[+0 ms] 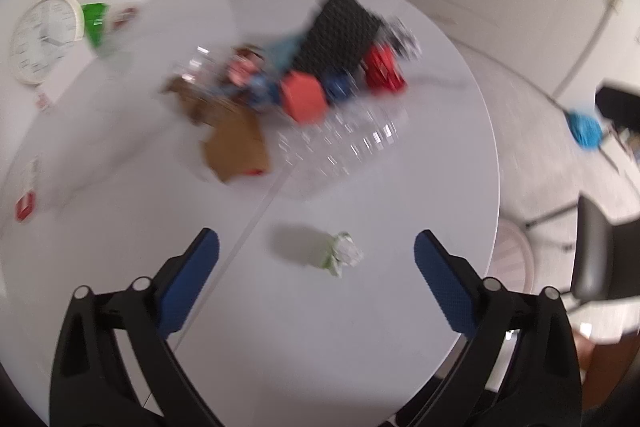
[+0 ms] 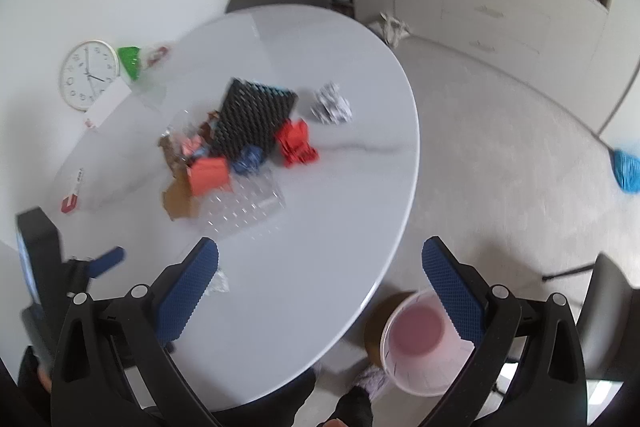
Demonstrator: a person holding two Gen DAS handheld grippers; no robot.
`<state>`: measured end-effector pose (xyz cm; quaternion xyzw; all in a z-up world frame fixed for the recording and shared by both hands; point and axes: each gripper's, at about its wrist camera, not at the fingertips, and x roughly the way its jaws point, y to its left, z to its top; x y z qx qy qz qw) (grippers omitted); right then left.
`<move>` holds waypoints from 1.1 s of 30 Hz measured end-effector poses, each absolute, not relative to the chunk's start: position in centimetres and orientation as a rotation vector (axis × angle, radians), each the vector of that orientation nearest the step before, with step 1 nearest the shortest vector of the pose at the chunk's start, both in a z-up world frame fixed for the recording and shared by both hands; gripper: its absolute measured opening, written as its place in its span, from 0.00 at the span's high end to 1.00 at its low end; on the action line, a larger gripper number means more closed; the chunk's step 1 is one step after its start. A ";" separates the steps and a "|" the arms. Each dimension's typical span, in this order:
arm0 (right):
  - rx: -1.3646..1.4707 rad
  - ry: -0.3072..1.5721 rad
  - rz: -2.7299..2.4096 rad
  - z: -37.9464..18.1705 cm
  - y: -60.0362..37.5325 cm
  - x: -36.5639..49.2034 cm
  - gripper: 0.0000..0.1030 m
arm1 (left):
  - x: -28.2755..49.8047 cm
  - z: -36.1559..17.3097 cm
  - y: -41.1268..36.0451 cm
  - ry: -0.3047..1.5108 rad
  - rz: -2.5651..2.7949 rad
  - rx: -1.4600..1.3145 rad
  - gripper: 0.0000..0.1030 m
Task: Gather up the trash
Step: 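Grasp the small crumpled white paper with the left tool, then grasp the clear plastic bottle with the right tool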
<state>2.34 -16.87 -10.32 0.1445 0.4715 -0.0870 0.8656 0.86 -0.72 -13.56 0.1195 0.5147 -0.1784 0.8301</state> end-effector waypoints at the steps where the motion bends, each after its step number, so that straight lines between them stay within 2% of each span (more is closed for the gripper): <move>1: 0.313 0.999 -0.190 -10.8 -17.0 2.3 0.02 | 1.0 -14.5 -1.1 1.109 -0.398 0.261 0.16; 5: 0.353 1.043 -0.222 -12.6 -17.6 1.9 0.02 | 1.6 -17.7 -2.0 1.154 -0.429 0.273 0.23; 16: 0.384 1.090 -0.251 -14.7 -17.7 2.1 0.02 | 2.9 -22.5 -1.9 1.247 -0.465 0.250 0.70; 19: 0.339 1.091 -0.209 -14.6 -17.0 3.1 0.02 | 3.3 -22.5 -1.6 1.253 -0.482 0.221 0.71; 23: 0.136 1.101 -0.072 -14.5 -14.6 5.5 0.02 | 3.4 -21.7 -0.3 1.243 -0.504 0.185 0.71; 33: -0.786 1.067 0.475 -18.8 -3.3 10.4 0.02 | 3.9 -16.9 5.5 1.169 -0.511 0.124 0.71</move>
